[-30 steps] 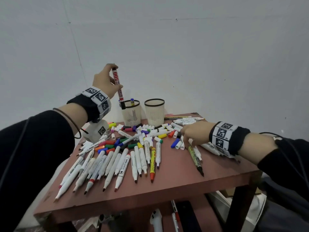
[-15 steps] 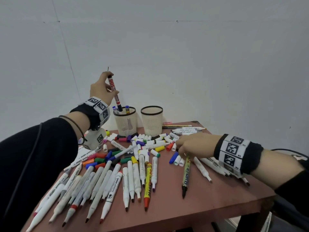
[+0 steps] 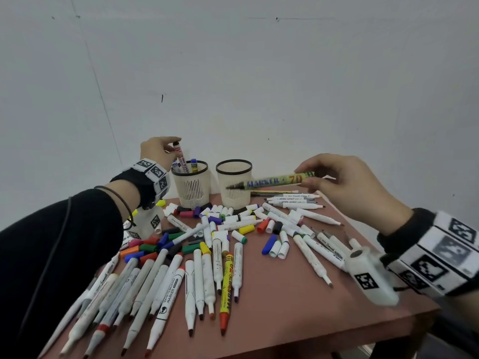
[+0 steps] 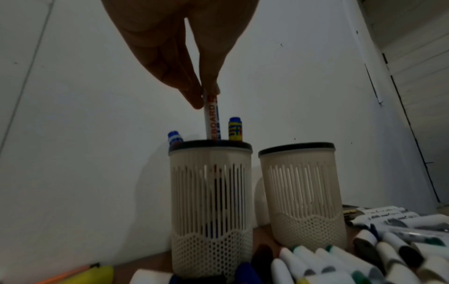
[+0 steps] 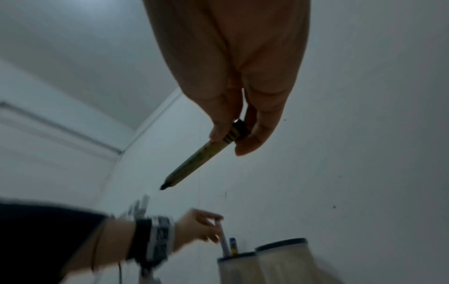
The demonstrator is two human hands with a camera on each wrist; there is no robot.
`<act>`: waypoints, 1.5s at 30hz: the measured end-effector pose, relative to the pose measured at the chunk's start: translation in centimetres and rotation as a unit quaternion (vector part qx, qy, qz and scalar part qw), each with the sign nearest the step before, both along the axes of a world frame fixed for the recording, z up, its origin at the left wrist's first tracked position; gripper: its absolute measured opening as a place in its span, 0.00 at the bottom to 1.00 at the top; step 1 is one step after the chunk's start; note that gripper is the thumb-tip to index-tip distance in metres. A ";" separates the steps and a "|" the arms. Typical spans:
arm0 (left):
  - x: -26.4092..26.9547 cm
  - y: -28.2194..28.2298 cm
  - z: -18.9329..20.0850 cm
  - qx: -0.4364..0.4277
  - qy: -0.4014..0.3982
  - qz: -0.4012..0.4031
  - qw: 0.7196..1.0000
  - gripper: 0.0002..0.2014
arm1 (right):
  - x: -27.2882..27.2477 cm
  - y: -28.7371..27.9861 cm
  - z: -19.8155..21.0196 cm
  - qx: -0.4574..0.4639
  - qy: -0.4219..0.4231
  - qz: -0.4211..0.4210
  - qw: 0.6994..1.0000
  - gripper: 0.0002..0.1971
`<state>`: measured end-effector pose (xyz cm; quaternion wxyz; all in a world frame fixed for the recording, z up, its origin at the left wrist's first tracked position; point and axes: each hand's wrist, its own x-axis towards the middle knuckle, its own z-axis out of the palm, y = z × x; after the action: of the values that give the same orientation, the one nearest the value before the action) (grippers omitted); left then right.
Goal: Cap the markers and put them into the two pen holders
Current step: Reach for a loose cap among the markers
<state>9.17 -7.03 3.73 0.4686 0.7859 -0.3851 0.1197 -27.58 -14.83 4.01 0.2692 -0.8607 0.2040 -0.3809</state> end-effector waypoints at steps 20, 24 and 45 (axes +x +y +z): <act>-7.8 -2.2 -1.7 0.168 -0.146 -0.147 0.964 0.12 | 0.4 1.6 -9.5 0.611 -0.433 0.133 0.649 0.16; -11.5 -4.1 -1.8 0.294 -0.153 -0.239 0.913 0.11 | 0.5 1.6 -9.6 0.622 -0.472 0.135 0.610 0.12; -16.2 -11.1 -5.3 0.512 -0.103 -0.336 0.783 0.18 | 0.3 -0.3 -11.3 0.590 -0.466 0.144 0.644 0.13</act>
<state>-6.98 -18.09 -1.57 -0.0350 0.7140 -0.6756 -0.1804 -27.28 -15.13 -7.29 0.8308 -0.2476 0.1070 -0.4869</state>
